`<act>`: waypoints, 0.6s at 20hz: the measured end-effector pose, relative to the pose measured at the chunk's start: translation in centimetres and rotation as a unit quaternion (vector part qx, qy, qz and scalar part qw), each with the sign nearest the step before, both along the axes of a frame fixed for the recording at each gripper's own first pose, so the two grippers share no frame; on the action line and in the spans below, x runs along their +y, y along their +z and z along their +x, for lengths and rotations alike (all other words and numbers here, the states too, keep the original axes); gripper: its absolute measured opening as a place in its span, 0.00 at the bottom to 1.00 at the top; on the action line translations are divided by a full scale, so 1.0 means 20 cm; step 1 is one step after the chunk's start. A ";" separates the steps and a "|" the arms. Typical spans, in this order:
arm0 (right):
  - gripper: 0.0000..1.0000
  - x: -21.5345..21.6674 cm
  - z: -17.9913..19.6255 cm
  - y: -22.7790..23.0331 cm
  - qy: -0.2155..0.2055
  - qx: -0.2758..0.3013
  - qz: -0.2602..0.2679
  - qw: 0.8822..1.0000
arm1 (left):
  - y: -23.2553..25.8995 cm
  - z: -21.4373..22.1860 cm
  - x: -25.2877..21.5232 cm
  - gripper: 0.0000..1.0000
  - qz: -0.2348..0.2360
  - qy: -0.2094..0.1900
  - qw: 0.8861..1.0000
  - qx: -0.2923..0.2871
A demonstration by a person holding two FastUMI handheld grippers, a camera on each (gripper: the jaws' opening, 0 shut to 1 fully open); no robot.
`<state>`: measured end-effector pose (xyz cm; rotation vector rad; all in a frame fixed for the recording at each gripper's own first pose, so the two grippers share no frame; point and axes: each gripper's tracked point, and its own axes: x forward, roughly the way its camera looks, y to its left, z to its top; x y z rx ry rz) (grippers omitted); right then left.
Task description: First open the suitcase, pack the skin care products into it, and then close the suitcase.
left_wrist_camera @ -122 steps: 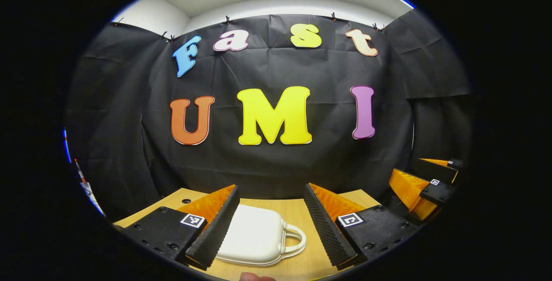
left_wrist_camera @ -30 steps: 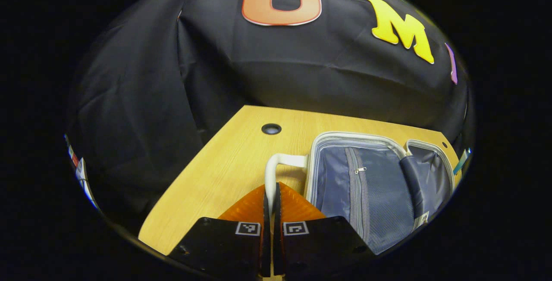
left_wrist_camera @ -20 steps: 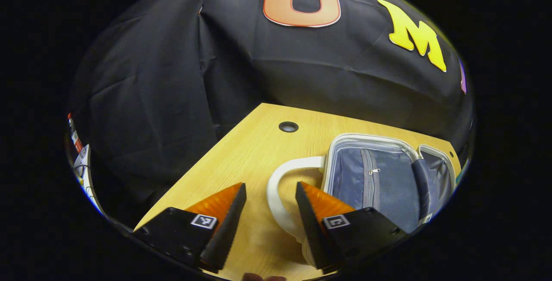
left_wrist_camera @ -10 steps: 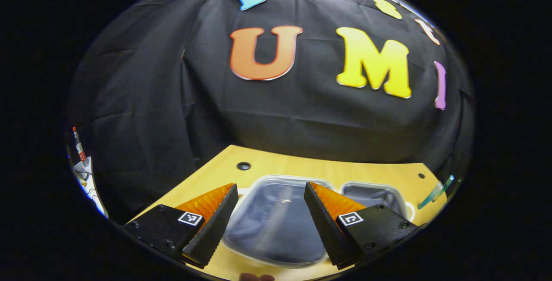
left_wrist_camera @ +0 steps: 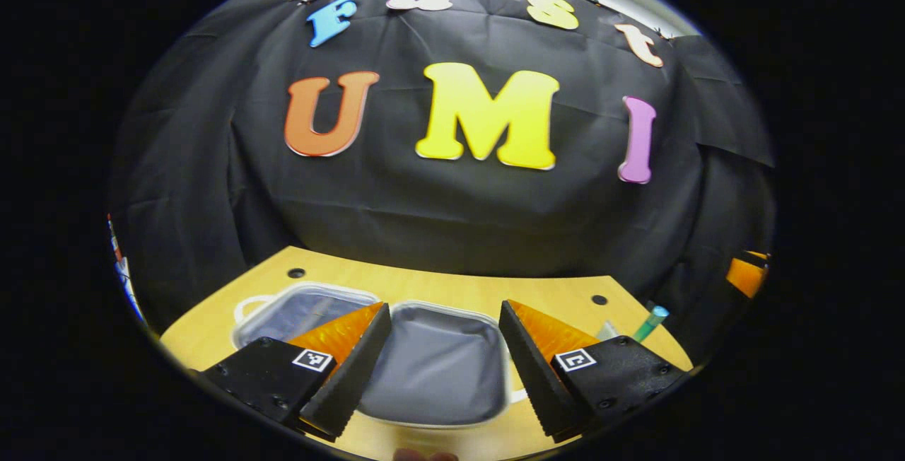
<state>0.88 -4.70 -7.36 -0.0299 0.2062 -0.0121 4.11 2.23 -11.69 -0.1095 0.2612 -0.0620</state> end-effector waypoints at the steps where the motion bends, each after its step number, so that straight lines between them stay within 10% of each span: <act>1: 0.79 -0.05 0.01 -0.01 -0.002 0.002 -0.001 1.000 | -0.02 0.00 -0.11 0.98 0.002 -0.017 1.000 0.007; 12: 0.79 -0.54 -0.05 -0.24 -0.045 0.071 0.025 0.996 | -0.47 0.03 -1.04 0.98 0.015 -0.127 0.989 0.079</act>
